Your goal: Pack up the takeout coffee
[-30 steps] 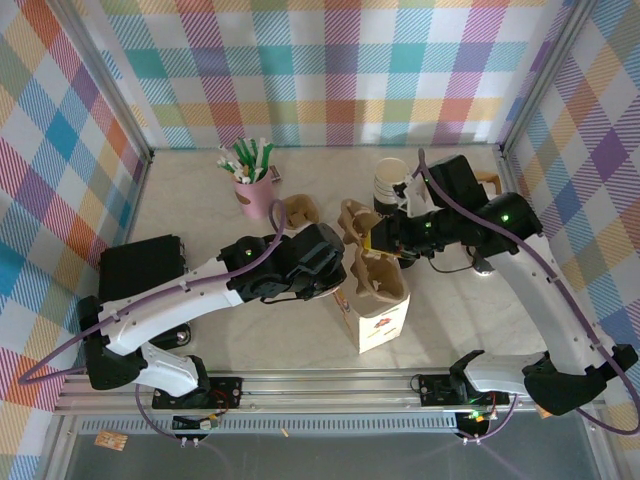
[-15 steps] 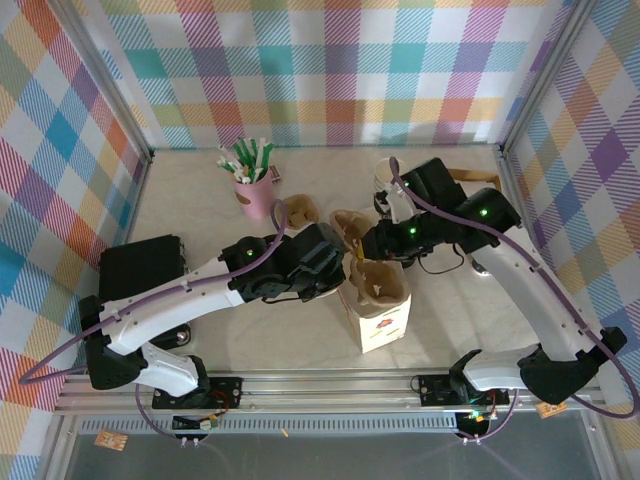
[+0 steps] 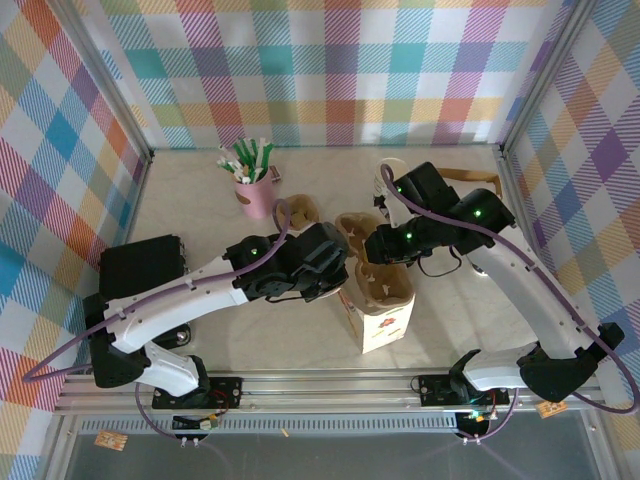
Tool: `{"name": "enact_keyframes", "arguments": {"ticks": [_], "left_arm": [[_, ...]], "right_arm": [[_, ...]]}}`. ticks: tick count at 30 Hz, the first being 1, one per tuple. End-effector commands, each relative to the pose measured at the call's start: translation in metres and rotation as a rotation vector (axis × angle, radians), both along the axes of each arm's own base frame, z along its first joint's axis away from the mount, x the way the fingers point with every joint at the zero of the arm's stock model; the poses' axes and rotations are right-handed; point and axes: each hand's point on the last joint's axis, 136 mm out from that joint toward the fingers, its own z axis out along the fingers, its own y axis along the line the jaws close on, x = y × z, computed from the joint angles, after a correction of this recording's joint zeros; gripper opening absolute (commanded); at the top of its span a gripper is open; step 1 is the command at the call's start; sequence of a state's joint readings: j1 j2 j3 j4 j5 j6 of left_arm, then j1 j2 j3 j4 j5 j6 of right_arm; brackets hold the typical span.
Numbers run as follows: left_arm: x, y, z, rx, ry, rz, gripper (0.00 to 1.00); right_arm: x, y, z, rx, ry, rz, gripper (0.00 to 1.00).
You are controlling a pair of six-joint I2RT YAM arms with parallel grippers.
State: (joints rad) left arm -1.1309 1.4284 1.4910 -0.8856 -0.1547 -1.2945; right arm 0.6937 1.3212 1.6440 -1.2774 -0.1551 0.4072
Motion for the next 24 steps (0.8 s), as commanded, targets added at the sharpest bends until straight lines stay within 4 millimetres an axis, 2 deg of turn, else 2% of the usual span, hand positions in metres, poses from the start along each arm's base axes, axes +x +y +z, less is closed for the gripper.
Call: {"name": "enact_keyframes", "arguments": {"ticks": [1,7,14,24], "left_arm": [[-0.008,-0.005,-0.004,0.005,0.043,-0.016,0.0],[-0.007,-0.004,-0.004,0.009,0.04,-0.004,0.0],[-0.005,0.001,-0.004,0.023,0.035,0.018,0.0],[-0.004,0.005,-0.006,0.052,0.039,0.025,0.0]], "right_arm": [[0.002,-0.002,0.003,-0.039,-0.027,0.006,0.0],[-0.002,-0.003,-0.001,-0.086,-0.039,0.043,0.0],[-0.012,-0.011,0.008,-0.101,-0.057,0.058,0.0],[-0.023,-0.019,-0.003,-0.149,-0.022,0.109,0.0]]}}
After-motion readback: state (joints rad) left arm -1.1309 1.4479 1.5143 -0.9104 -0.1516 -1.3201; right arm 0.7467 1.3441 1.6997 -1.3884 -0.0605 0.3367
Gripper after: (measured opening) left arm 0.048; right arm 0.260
